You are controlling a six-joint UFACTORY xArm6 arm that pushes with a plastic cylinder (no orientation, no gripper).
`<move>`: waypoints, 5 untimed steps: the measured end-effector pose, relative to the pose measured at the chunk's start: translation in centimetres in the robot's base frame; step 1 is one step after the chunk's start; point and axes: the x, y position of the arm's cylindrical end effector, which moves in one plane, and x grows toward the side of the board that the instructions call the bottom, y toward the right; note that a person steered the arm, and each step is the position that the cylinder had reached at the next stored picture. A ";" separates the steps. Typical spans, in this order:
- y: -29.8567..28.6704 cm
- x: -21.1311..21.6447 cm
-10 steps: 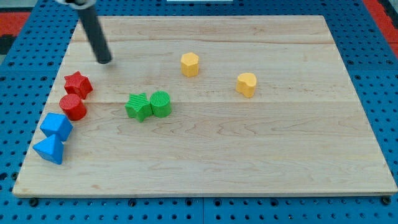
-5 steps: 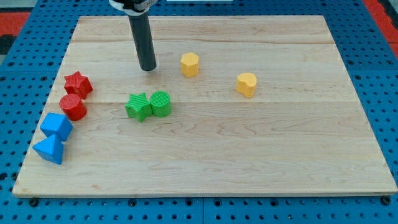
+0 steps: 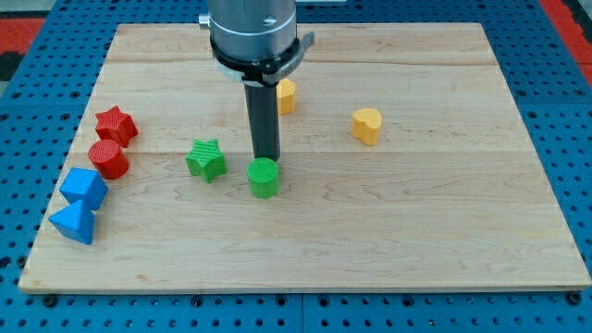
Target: Slide the green circle below the green star
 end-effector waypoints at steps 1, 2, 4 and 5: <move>2.8 0.7; 4.6 2.2; 5.0 6.0; 5.3 6.2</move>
